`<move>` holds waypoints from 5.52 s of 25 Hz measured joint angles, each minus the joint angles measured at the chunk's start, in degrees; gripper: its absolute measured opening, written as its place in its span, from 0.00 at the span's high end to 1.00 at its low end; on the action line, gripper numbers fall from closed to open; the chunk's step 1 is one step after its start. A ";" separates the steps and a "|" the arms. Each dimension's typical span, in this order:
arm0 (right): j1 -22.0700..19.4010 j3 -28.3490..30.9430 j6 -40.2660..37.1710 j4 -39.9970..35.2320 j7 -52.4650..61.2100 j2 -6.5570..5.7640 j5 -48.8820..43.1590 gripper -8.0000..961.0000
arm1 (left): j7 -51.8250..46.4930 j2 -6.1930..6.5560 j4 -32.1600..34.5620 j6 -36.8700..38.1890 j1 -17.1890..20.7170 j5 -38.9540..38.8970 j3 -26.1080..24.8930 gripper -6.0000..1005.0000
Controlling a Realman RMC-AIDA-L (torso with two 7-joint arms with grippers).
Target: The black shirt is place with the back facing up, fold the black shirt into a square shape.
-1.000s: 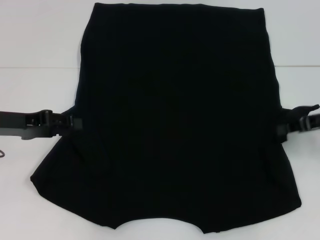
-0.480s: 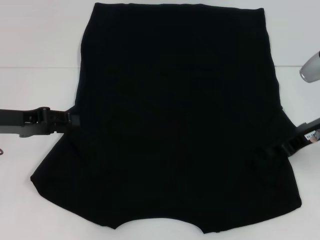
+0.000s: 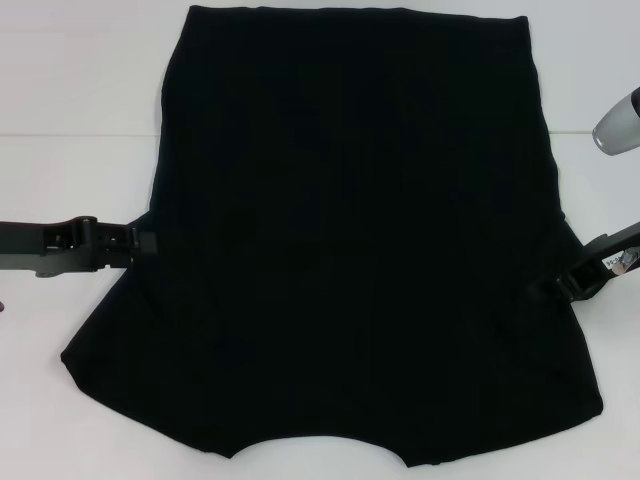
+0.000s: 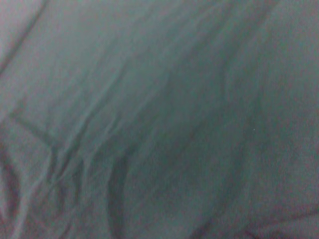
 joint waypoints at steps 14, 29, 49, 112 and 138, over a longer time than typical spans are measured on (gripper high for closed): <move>-0.32 0.61 1.38 -0.14 0.77 -0.03 -0.18 0.98 | 0.00 -0.09 -0.84 0.25 0.17 0.01 -0.05 0.47; 2.25 3.11 5.27 -0.16 1.57 1.88 -1.79 0.97 | 0.01 0.02 -1.23 0.22 0.21 0.01 -0.08 0.47; 1.92 8.64 8.41 0.01 3.82 1.84 -1.29 0.80 | 0.42 -0.12 -1.41 0.59 0.89 0.00 -1.54 0.47; -2.55 14.21 14.27 2.90 18.19 1.00 -10.77 0.36 | 1.24 -0.35 -4.57 -1.24 1.10 0.00 -1.72 0.47; -2.17 14.21 16.60 3.85 17.98 2.43 -10.55 0.42 | 1.21 -0.35 -4.57 -1.35 0.86 -0.01 -1.71 0.47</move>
